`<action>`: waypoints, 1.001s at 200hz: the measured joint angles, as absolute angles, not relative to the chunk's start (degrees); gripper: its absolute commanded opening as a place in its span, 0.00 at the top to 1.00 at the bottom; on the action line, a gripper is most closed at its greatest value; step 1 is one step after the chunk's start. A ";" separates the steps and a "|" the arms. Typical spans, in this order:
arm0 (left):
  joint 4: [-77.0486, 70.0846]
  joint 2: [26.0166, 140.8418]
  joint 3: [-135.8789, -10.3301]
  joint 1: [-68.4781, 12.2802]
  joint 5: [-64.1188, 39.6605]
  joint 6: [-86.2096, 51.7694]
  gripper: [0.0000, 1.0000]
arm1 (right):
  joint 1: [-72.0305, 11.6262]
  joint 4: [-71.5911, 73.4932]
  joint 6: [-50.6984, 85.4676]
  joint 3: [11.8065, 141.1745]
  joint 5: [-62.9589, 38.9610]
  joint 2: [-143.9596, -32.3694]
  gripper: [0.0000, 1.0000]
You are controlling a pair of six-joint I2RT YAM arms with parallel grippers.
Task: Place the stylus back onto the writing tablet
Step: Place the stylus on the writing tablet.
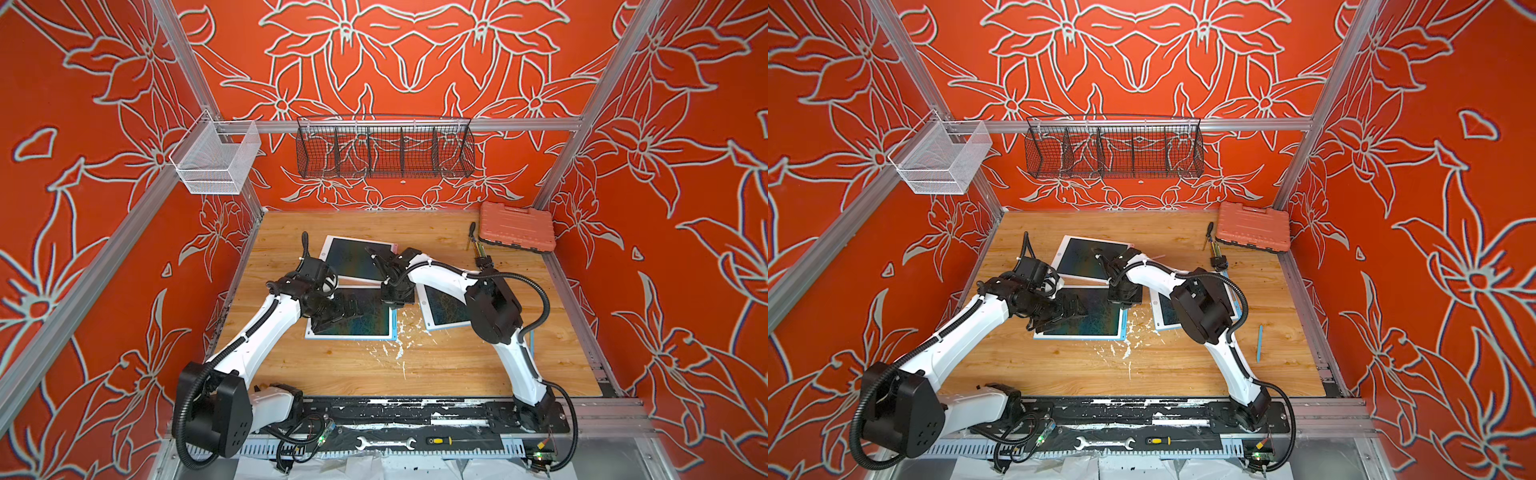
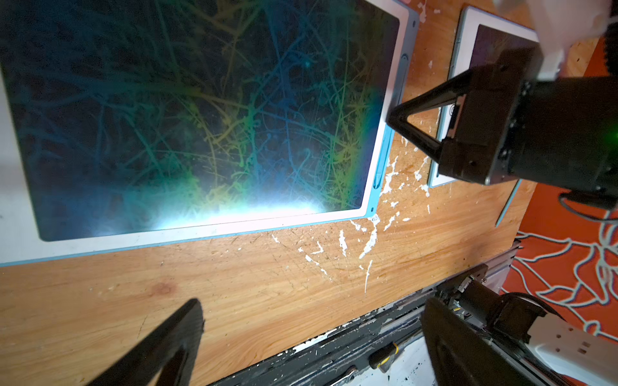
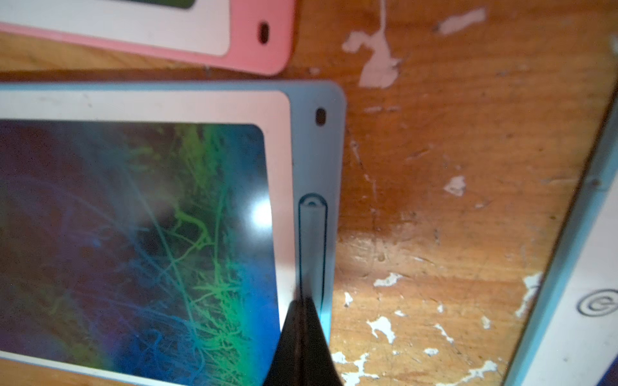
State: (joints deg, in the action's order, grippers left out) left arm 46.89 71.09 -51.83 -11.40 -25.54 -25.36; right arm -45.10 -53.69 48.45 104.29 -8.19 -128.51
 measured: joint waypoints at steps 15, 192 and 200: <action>46.94 70.91 -51.83 -11.27 -25.54 -25.36 0.00 | -45.12 -53.71 48.45 104.31 -8.14 -128.51 0.98; 47.05 70.87 -51.70 -11.25 -25.61 -25.34 0.00 | -46.22 -55.77 47.79 106.65 -6.37 -128.64 0.99; 47.05 70.87 -51.70 -11.25 -25.61 -25.34 0.00 | -46.22 -56.05 47.79 106.65 -6.26 -128.64 0.99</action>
